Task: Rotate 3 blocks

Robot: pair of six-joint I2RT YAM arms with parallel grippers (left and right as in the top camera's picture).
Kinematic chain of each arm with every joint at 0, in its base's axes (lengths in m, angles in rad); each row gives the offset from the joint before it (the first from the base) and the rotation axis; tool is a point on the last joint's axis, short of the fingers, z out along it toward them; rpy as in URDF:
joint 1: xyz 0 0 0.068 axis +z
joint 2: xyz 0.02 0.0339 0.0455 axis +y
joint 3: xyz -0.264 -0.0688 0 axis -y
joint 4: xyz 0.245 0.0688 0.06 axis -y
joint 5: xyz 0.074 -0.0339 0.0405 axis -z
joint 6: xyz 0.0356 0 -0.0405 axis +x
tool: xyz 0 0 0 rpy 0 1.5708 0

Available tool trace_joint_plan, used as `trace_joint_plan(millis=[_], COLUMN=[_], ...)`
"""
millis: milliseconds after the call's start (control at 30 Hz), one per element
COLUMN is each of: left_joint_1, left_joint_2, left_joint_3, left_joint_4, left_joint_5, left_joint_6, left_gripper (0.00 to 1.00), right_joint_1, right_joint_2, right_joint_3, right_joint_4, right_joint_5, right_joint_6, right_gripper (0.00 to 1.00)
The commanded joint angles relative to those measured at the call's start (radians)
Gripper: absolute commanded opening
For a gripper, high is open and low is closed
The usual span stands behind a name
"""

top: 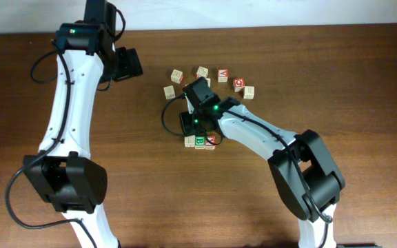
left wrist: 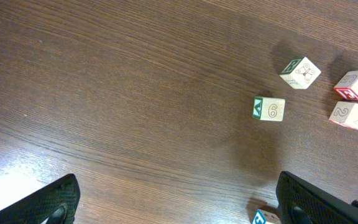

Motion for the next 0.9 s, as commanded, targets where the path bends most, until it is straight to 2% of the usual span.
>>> trace_joint_plan(millis=[0, 333, 400, 433, 533, 567, 633, 667, 733, 800, 833, 867], left_joint_1=[-0.002, -0.002, -0.002, -0.002, -0.002, -0.002, -0.002, -0.002, -0.002, -0.003, -0.003, -0.003], left_joint_2=[0.008, 0.009, 0.008, 0.009, 0.009, 0.009, 0.009, 0.009, 0.008, 0.009, 0.009, 0.010], left_joint_3=[0.005, 0.005, 0.005, 0.005, 0.005, 0.005, 0.005, 0.005, 0.005, 0.005, 0.005, 0.005], left_joint_4=[-0.001, -0.001, -0.001, -0.001, -0.001, -0.001, -0.001, -0.001, 0.006, 0.008, -0.007, -0.015], left_joint_5=[0.000, 0.000, 0.000, 0.000, 0.000, 0.000, 0.000, 0.000, 0.012, 0.029, 0.076, 0.103], left_joint_6=[0.009, 0.009, 0.009, 0.009, 0.009, 0.009, 0.009, 0.009, 0.009, 0.009, 0.009, 0.009], left_gripper=[0.99, 0.99, 0.99, 0.99, 0.99, 0.99, 0.99, 0.99, 0.99, 0.99, 0.94, 0.89], right_joint_1=[0.026, 0.023, -0.011, -0.043, -0.113, -0.168, -0.259, -0.303, -0.384, -0.455, -0.457, -0.454], right_joint_2=[0.021, 0.021, 0.003, -0.030, -0.130, -0.200, -0.234, -0.229, -0.229, -0.229, -0.229, -0.229], right_joint_3=[0.010, 0.010, 0.071, 0.174, 0.379, 0.397, 0.396, 0.374, 0.248, 0.010, -0.060, -0.116], right_joint_4=[-0.024, -0.051, -0.053, -0.137, -0.451, -0.591, -0.731, -0.747, -0.722, -0.558, -0.486, -0.408], right_joint_5=[-0.005, 0.027, 0.029, 0.029, -0.064, -0.120, -0.208, -0.313, -0.376, -0.485, -0.484, -0.484], right_joint_6=[0.013, 0.054, 0.041, -0.012, -0.093, -0.141, -0.269, -0.370, -0.396, -0.396, -0.375, -0.341], right_gripper=[0.04, 0.04, 0.10, 0.18, 0.28, 0.30, 0.33, 0.38, 0.39, 0.38, 0.38, 0.29])
